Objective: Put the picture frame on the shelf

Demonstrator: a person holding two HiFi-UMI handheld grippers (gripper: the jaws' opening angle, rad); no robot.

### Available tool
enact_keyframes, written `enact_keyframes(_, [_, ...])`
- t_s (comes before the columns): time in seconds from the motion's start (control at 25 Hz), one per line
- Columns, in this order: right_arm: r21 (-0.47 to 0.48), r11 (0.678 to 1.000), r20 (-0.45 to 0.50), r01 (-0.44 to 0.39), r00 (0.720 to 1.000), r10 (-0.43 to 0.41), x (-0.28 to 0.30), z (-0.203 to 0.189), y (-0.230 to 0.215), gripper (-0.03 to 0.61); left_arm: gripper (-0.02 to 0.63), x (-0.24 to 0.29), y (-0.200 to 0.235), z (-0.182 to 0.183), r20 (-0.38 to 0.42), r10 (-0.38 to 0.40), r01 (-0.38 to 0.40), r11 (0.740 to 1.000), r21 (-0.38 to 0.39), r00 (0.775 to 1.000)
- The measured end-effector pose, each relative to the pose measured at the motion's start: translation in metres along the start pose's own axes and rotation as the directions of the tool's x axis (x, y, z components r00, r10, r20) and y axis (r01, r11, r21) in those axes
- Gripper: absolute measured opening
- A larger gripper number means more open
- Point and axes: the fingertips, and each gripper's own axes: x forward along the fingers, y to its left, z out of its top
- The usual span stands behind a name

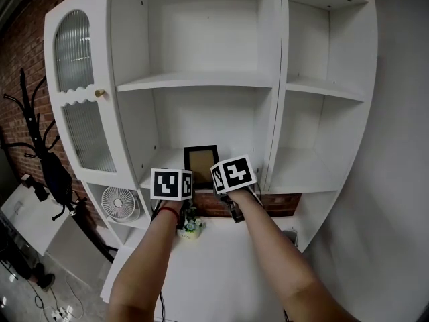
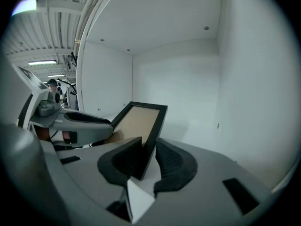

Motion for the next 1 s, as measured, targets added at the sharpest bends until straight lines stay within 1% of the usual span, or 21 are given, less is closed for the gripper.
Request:
enact_keyframes(0.04, [-0.01,1.0,0.001,0.006,1.0,-0.006,0.0,-0.001,0.0,0.095,0.094,0.001,-0.001,-0.001,0.003,0.0,0.0,1.0,0.006,1.0])
enact_keyframes(0.16, [-0.045,0.999,0.03,0.02,0.999,-0.018,-0.003,-0.001,0.0,0.127,0.095,0.001,-0.004,-0.002,0.027,-0.009,0.008,1.0,0.023,1.0])
enact_keyframes(0.28, [-0.05,0.999,0.056,0.019,0.998,-0.016,-0.005,0.0,0.0,0.149,0.097,0.0,-0.006,0.002,0.059,-0.014,0.013,1.0,0.023,0.998])
enact_keyframes(0.56, [-0.028,1.0,0.103,-0.009,0.995,0.011,-0.013,0.002,0.0,0.146,0.115,-0.005,-0.01,0.009,0.108,-0.024,0.019,0.999,0.051,0.994])
enact_keyframes(0.76, [-0.018,1.0,0.134,-0.011,0.991,0.013,-0.019,0.0,-0.002,0.11,0.115,-0.011,-0.014,0.011,0.136,-0.034,0.025,0.997,0.069,0.99])
enact_keyframes(1.0, [-0.004,1.0,0.163,-0.022,0.986,0.023,-0.025,-0.002,0.0,0.107,0.115,-0.015,-0.016,0.007,0.141,-0.035,0.025,0.997,0.073,0.989])
